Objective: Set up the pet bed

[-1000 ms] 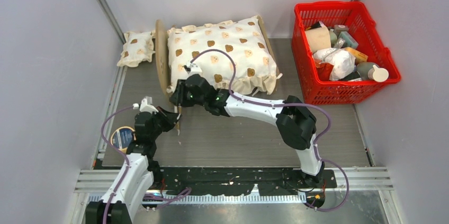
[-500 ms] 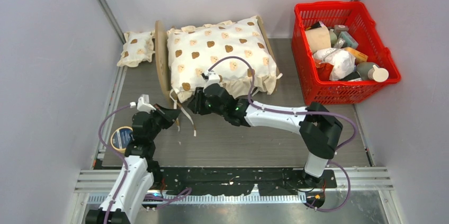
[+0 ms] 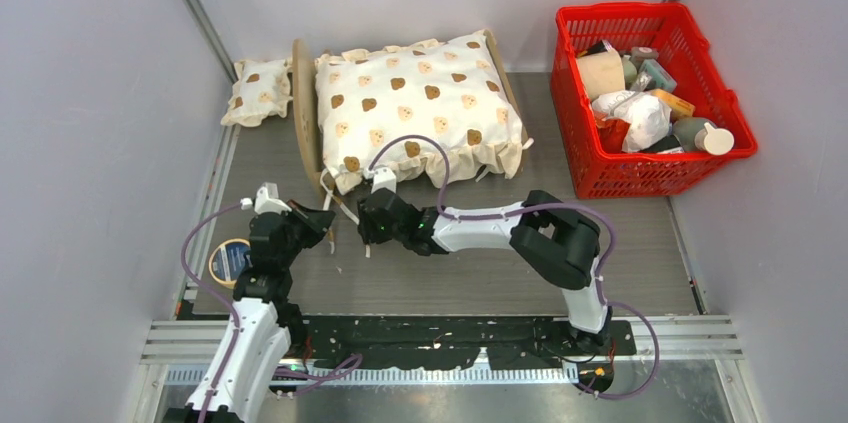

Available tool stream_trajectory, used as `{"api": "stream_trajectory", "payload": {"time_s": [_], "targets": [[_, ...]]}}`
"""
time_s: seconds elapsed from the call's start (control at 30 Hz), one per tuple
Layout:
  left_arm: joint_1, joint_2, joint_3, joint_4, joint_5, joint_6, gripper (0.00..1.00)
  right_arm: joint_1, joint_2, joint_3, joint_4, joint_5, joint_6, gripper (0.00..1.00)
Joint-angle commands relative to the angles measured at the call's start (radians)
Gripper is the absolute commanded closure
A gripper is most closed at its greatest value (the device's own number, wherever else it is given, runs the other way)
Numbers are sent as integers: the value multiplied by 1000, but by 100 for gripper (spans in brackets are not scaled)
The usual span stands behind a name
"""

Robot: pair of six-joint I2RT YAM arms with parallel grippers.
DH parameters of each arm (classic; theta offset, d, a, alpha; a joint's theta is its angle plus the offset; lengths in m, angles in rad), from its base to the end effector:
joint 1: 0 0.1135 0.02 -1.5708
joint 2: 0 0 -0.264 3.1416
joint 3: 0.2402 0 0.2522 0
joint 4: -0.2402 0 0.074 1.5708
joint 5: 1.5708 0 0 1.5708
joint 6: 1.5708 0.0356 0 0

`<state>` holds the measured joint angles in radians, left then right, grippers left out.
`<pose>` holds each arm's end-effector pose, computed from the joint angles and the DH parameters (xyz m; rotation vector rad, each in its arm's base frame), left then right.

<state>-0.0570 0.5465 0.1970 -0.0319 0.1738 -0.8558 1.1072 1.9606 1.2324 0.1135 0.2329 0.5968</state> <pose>0.1458 -0.0145 0.1826 -0.6768 1.9099 -0.7612 0.2005 0.3826 0.1768 -0.4367 2.2150 0.7052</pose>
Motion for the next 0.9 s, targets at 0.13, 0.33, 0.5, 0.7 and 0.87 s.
{"api": "stream_trajectory", "payload": {"time_s": [0.13,0.33,0.5,0.7,0.87], "targets": [[-6,-24,37,-27,-3,22,100,53,67,57,-40,66,-12,58],[-6,-25,56,-49,-10,27,100,57,84,54,-37,66,-22,63],[-6,-26,67,-61,-15,34,100,57,96,56,-48,73,-27,90],[-6,-19,11,-26,-3,30,100,25,-83,5,13,29,2,95],[-6,-22,-53,60,24,-10,100,-14,-183,101,88,-36,67,95]]}}
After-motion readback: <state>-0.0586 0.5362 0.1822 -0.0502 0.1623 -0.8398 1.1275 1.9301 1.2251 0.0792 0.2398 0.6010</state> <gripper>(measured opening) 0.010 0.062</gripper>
